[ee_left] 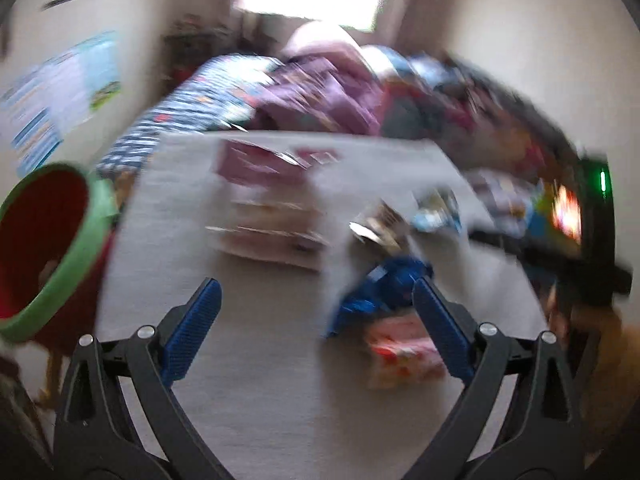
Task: Collect trash
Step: 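Move both grippers back over the remaining wrappers on the table, then grasp the blue wrapper with the left gripper while the right gripper grasps the white-blue wrapper, then carry the blue and white-blue wrappers over the red bucket with both grippers, then open both grippers to drop the wrappers into the bucket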
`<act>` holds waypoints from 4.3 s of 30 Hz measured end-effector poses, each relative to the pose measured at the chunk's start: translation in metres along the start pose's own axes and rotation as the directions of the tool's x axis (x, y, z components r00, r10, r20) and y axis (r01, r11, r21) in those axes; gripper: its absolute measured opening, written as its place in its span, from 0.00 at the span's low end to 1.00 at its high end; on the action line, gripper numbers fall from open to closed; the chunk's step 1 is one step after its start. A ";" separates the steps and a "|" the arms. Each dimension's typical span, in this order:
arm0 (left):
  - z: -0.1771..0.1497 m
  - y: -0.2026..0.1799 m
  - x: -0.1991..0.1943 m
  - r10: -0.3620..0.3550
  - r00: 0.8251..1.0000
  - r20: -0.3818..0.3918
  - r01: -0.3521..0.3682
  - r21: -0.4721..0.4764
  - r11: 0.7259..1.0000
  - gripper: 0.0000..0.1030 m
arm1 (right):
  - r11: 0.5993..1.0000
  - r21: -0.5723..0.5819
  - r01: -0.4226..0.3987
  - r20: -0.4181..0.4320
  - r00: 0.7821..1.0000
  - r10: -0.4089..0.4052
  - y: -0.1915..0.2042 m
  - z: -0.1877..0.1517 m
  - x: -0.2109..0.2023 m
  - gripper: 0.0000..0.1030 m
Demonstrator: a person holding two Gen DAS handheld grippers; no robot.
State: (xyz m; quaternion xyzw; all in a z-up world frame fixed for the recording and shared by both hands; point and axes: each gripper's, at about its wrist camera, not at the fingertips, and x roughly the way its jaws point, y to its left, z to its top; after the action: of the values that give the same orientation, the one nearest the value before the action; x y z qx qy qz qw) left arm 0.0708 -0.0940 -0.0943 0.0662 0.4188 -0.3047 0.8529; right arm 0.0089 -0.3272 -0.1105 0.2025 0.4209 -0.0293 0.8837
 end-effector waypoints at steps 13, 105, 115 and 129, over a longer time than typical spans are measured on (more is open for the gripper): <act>0.004 -0.058 0.103 0.020 0.969 -0.248 0.028 0.189 0.982 0.82 | 1.000 0.015 -0.001 -0.050 0.999 0.002 -0.048 0.008 -0.003 0.69; -0.003 0.241 -0.097 0.279 0.954 0.110 -0.232 -0.320 0.919 0.30 | 0.949 -0.213 -0.234 0.020 0.970 0.243 0.302 0.017 0.047 0.24; -0.001 0.270 -0.089 0.280 0.956 0.085 -0.238 -0.330 0.913 0.30 | 0.944 -0.203 -0.259 -0.019 0.965 0.261 0.321 0.024 0.074 0.24; -0.008 0.301 -0.076 0.301 0.953 0.039 -0.263 -0.384 0.885 0.29 | 0.913 -0.241 -0.330 -0.096 0.944 0.316 0.362 0.035 0.113 0.24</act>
State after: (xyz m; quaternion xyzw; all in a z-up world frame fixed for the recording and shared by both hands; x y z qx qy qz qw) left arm 0.2032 0.1864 -0.0851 -0.0526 0.4129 -0.0947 0.9043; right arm 0.1871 0.0046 -0.0554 0.1552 0.4061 0.1765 0.8831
